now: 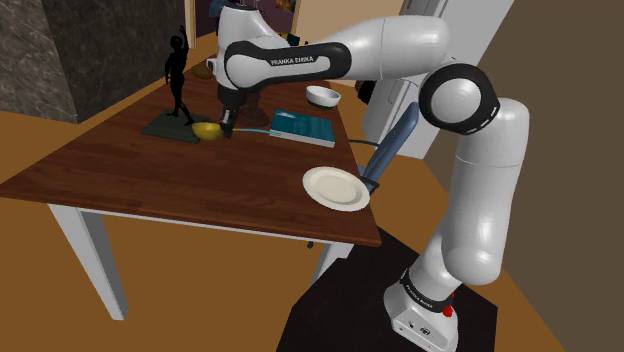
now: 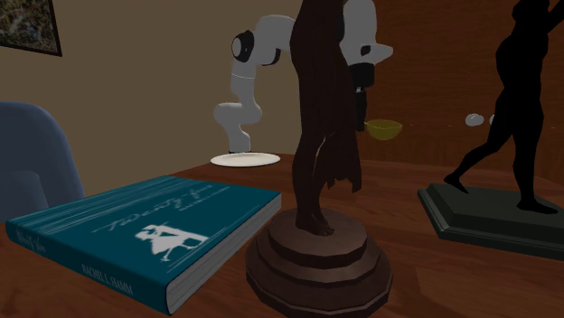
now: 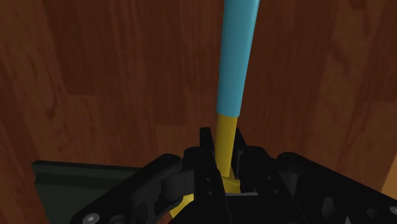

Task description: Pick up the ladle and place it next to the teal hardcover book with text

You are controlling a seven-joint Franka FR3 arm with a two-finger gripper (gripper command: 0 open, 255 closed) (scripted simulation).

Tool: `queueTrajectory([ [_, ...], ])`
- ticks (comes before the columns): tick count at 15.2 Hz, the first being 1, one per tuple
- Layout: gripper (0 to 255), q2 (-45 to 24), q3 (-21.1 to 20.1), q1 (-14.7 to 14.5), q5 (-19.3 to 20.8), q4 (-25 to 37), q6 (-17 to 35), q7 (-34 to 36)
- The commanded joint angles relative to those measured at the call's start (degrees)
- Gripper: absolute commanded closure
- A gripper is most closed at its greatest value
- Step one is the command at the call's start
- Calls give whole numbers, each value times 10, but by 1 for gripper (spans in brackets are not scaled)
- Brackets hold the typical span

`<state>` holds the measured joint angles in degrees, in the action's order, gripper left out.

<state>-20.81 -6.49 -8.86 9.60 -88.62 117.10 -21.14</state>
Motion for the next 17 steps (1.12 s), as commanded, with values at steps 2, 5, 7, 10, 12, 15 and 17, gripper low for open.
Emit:
queueTrajectory([
  [2,255,10,8,25,-9,-14,8,-35],
  [5,255,16,18,52,-19,-23,15,-73],
  [7,255,17,24,69,-25,-25,18,-99],
  [10,255,16,34,95,-35,-23,21,-138],
  [12,255,12,40,112,-41,-17,21,-164],
  [15,255,6,44,121,-44,-24,35,-176],
  [17,255,3,44,121,-43,-35,49,-175],
])
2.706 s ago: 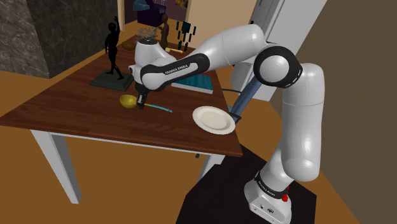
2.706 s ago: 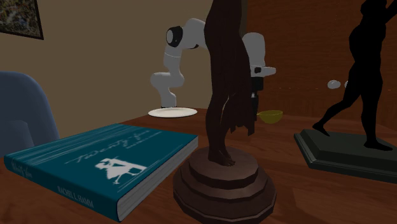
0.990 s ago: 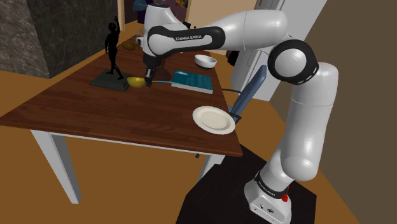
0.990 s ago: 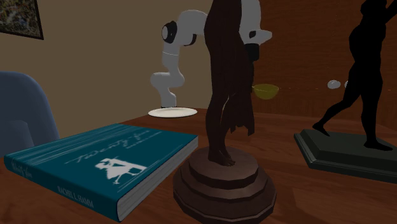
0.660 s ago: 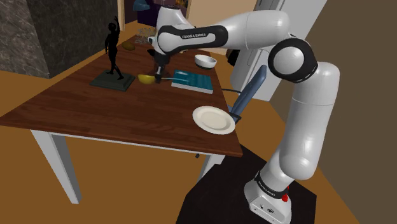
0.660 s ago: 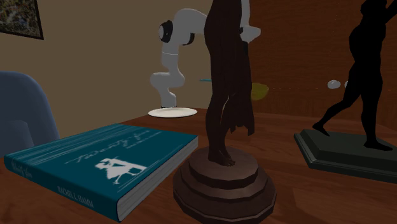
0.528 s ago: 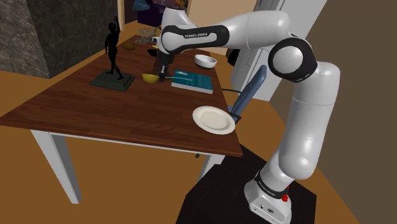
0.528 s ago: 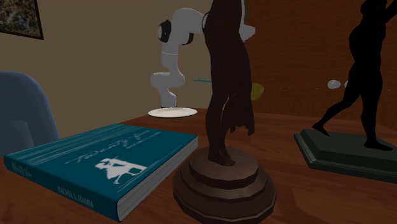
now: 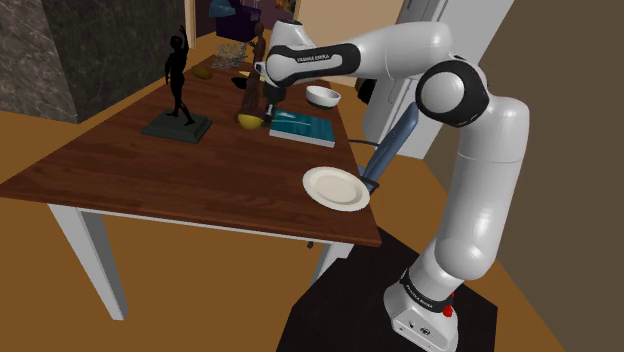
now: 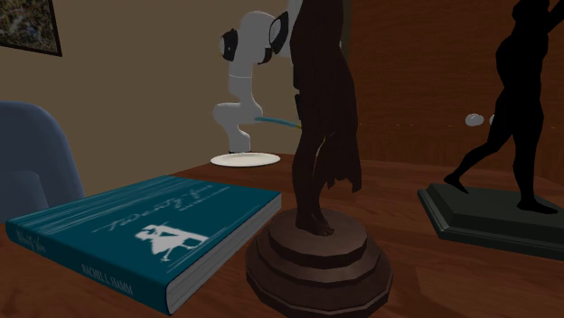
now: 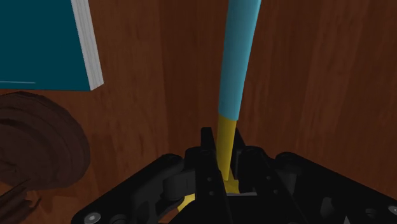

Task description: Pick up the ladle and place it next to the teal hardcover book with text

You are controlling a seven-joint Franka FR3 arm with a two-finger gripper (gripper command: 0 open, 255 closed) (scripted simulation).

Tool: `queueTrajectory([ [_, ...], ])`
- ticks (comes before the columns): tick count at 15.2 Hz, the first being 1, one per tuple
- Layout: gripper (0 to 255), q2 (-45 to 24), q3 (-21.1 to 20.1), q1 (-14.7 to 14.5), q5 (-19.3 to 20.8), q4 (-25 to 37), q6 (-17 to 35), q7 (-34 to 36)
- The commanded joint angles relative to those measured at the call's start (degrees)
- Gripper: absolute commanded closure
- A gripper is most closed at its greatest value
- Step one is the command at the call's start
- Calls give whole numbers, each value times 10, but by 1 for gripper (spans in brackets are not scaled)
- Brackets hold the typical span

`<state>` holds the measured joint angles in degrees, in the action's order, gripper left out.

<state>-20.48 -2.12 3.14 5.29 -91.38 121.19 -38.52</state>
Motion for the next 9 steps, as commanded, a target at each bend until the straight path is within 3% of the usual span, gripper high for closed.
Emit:
queueTrajectory([
  [1,255,-2,0,1,1,-12,15,0],
  [9,255,-22,2,1,4,-47,68,5],
])
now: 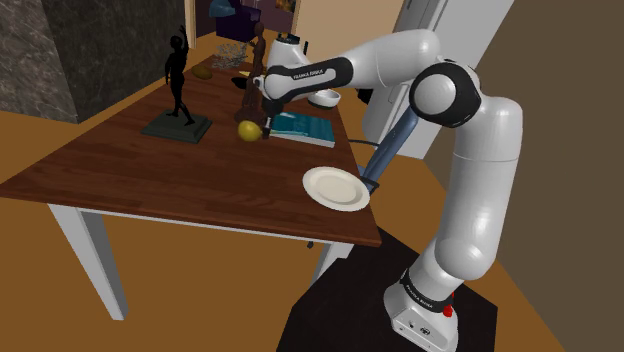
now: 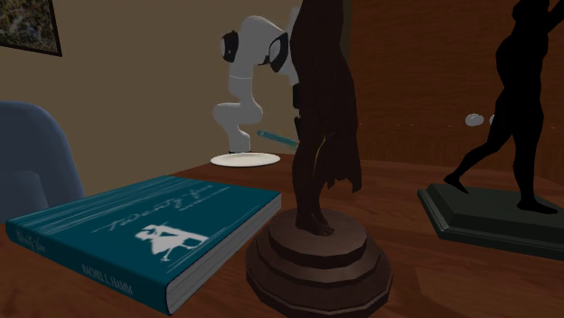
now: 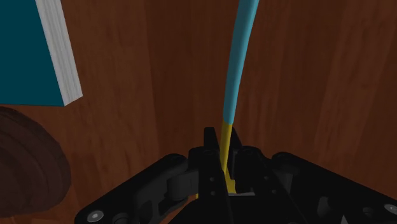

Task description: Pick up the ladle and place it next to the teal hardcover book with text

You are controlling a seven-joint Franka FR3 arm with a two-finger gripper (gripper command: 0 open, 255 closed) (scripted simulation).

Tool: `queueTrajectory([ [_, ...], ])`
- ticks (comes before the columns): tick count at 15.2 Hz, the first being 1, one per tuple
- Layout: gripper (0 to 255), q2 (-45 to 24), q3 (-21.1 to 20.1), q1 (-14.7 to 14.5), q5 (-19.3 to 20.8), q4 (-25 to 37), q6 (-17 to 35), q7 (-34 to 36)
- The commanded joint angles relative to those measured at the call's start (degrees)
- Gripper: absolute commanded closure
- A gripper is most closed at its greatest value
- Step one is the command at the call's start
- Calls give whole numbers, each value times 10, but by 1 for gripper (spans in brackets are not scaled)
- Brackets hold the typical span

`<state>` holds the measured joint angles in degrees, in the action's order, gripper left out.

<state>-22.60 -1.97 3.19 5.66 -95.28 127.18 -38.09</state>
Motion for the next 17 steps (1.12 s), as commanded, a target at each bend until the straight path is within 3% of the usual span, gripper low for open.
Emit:
queueTrajectory([
  [1,255,-3,0,0,1,-11,15,1],
  [9,255,-29,2,-1,5,-35,64,6],
  [16,255,-29,2,-1,5,-35,64,6],
  [17,0,-29,2,-1,5,-35,63,7],
])
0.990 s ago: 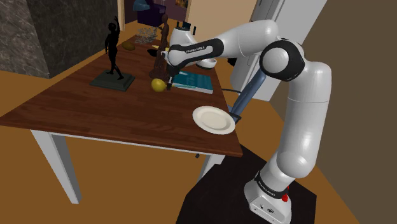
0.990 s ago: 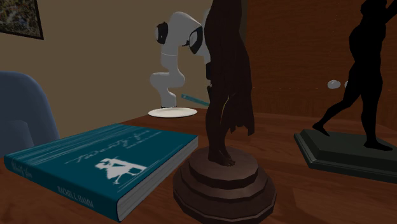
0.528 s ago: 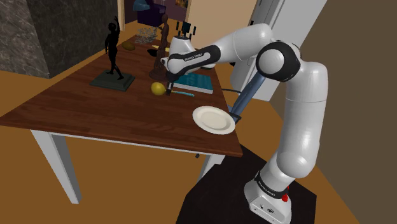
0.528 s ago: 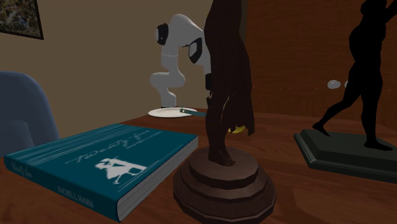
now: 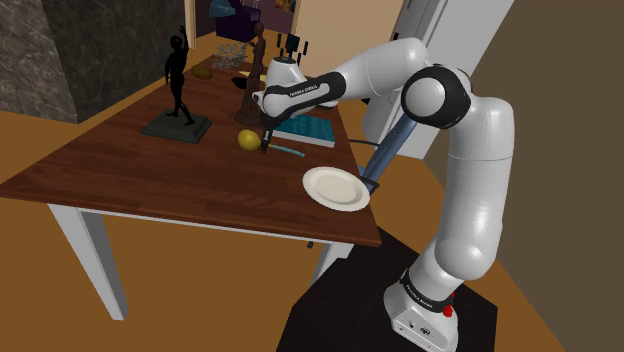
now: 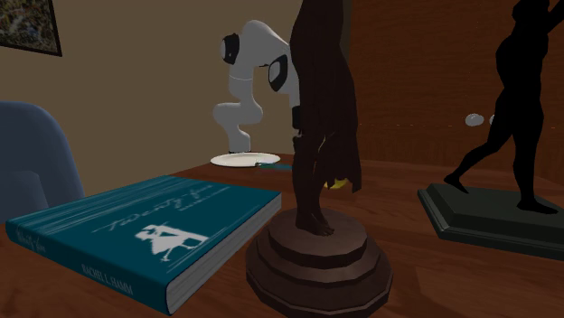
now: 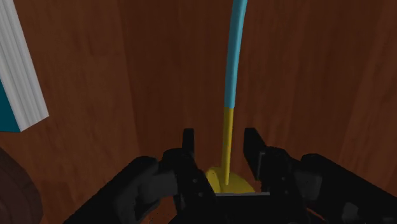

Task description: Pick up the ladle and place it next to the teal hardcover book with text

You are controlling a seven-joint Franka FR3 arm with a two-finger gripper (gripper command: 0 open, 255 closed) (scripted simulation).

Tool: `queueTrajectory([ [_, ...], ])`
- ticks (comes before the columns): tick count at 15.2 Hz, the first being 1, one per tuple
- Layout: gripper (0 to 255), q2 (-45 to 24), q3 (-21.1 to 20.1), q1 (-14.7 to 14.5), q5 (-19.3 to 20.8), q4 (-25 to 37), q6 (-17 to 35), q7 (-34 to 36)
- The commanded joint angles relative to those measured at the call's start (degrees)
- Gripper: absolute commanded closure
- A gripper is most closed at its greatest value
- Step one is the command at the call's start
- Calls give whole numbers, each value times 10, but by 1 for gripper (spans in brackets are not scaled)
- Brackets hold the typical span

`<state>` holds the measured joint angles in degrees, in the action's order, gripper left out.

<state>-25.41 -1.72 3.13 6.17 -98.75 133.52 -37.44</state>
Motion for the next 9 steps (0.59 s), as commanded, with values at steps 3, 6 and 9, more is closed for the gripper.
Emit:
queueTrajectory([
  [3,0,0,0,0,0,0,0,0],
  [6,0,12,-1,0,-1,1,-13,-1],
  [9,0,44,-3,-1,-4,7,-52,-3],
])
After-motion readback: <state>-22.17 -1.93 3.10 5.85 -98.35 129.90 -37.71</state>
